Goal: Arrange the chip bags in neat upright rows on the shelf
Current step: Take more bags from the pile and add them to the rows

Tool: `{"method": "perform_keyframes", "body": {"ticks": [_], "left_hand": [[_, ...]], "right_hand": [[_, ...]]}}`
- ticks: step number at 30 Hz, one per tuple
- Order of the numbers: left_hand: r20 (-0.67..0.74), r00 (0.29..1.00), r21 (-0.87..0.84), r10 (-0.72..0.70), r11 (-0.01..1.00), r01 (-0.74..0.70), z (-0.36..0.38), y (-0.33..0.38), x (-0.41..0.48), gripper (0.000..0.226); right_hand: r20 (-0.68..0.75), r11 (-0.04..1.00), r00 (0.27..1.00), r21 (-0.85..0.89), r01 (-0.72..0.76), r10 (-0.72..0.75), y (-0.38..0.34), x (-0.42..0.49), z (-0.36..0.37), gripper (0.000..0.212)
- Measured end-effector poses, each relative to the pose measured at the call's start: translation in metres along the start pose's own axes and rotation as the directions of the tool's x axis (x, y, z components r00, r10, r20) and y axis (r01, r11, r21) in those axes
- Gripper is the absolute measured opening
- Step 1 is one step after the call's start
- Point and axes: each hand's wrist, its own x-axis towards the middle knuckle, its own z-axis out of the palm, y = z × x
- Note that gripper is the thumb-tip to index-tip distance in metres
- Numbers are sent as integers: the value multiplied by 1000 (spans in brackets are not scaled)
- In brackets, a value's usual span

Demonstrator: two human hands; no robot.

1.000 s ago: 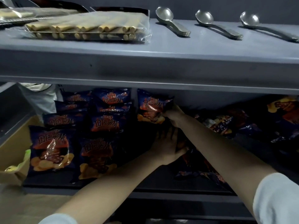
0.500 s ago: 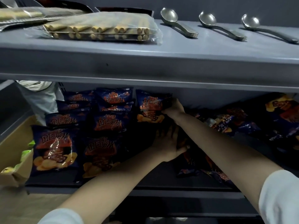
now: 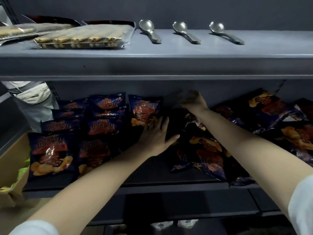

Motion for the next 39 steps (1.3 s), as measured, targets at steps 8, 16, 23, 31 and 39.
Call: {"method": "perform_keyframes", "body": {"ticks": [8, 16, 23, 31, 39], "left_hand": [[-80, 989, -16, 121, 992, -122, -37, 59, 10, 74], [76, 938, 170, 337, 923, -345, -19, 131, 8, 89], [203, 943, 248, 263, 918, -309, 12, 150, -1, 90], [118, 955, 279, 271, 914, -294, 27, 150, 6, 77], [17, 936, 324, 352, 883, -338, 40, 154, 24, 73]], "right_hand": [[17, 989, 999, -142, 40, -38, 18, -43, -64, 53], [85, 935, 991, -332, 125, -102, 60, -107, -135, 44], [291, 731, 956, -648, 213, -21, 120, -163, -150, 62], [246, 660, 968, -721, 212, -43, 151, -186, -158, 81], [162, 725, 986, -675, 132, -28, 171, -169, -162, 80]]}}
